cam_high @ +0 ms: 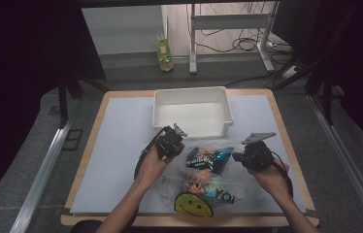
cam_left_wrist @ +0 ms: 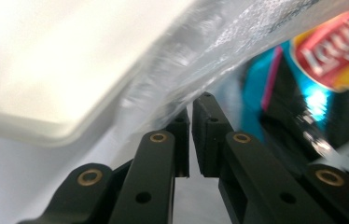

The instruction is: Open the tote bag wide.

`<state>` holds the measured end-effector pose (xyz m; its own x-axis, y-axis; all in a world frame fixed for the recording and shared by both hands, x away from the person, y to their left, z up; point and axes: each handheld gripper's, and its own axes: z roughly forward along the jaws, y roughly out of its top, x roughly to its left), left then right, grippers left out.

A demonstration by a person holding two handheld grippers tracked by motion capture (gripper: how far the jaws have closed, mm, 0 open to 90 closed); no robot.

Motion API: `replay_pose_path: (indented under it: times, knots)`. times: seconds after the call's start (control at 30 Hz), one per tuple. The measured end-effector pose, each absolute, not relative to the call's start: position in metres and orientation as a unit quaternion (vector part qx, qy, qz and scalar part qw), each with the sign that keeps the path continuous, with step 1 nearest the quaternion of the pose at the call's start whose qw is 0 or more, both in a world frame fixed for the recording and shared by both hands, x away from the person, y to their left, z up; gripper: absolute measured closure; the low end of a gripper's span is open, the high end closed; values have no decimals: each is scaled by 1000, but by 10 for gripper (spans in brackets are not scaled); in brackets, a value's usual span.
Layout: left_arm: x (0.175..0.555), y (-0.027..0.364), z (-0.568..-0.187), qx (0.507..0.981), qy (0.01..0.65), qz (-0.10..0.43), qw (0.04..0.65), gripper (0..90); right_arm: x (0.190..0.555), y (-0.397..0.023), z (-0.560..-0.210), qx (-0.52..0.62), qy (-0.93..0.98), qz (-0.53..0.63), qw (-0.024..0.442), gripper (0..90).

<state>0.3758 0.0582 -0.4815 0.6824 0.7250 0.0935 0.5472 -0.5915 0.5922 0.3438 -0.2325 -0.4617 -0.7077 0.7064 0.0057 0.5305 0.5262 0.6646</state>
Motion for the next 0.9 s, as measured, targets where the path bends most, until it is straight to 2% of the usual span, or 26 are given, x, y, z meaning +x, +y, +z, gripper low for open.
replay_pose_path:
  times: [0.17, 0.3, 0.57, 0.63, 0.73, 0.9]
  knots:
    - [387, 53, -484, 873, 368, 176, 267, 863, 356, -236, -460, 371, 853, 332, 154, 893]
    - [385, 51, -483, 871, 360, 133, 307, 860, 368, -238, -460, 380, 848, 333, 160, 893]
    - [371, 49, -474, 866, 321, 59, 379, 844, 390, -240, -472, 394, 846, 332, 137, 893]
    - [368, 44, -478, 873, 317, 64, 365, 844, 394, -239, -478, 396, 847, 332, 127, 893]
    - [370, 38, -486, 885, 324, 102, 318, 848, 398, -239, -490, 405, 846, 329, 106, 893]
    - [380, 43, -504, 886, 349, 130, 275, 857, 397, -235, -507, 408, 850, 325, 79, 893]
